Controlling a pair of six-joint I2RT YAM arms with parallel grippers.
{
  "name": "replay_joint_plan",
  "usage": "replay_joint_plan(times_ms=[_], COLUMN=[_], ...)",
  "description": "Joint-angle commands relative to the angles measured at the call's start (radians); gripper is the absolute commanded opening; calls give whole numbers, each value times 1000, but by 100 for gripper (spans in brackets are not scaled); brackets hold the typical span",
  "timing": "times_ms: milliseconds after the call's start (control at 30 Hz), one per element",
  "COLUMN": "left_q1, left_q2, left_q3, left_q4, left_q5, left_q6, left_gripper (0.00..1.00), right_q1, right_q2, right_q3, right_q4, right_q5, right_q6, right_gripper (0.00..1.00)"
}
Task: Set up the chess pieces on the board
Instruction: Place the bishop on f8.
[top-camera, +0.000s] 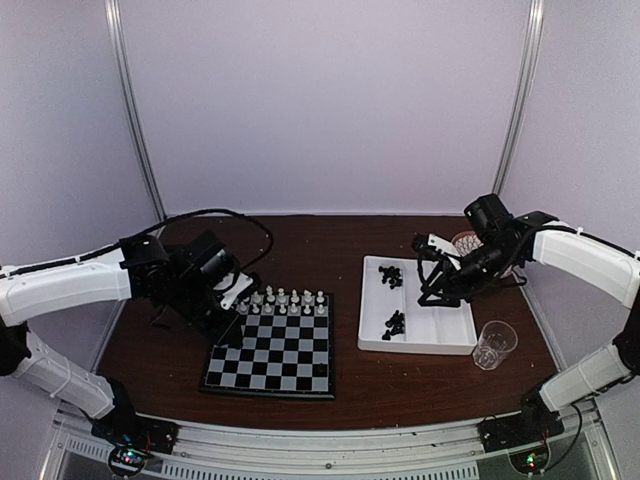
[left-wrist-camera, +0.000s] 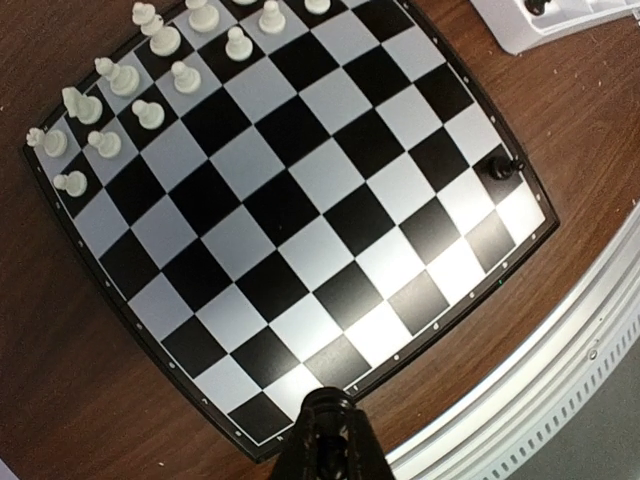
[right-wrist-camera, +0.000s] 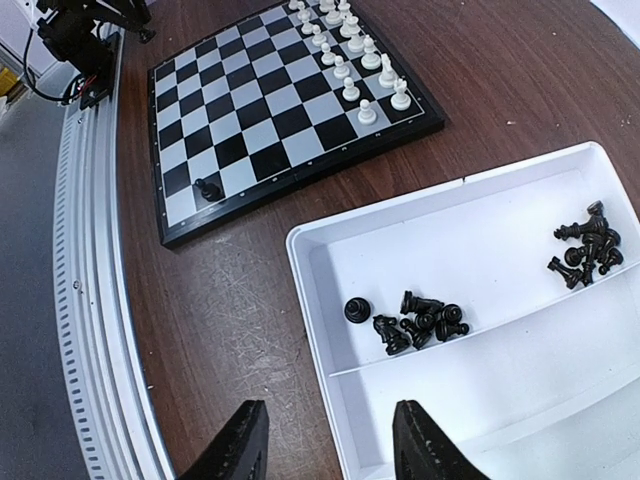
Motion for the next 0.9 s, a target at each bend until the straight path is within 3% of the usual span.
replay_joint_plan(times_ms=[0,300,867], left_q1=[-35,-122,-170], left_q2=[-51,9,127], left_q3=[-70,-130,-179], left_q4=[38,58,177], left_q5=[-70,-157,-147], left_q6=[-61,-63,-130], left_gripper=[2,2,3], right_q1=[-6,-6,-6], right_q2=[28,29,34], right_q3=[4,-7,-14], right_q4=[22,30,28], right_q5=[18,32,29], right_q6=[-24,-27,-29], right_gripper=[46,46,46])
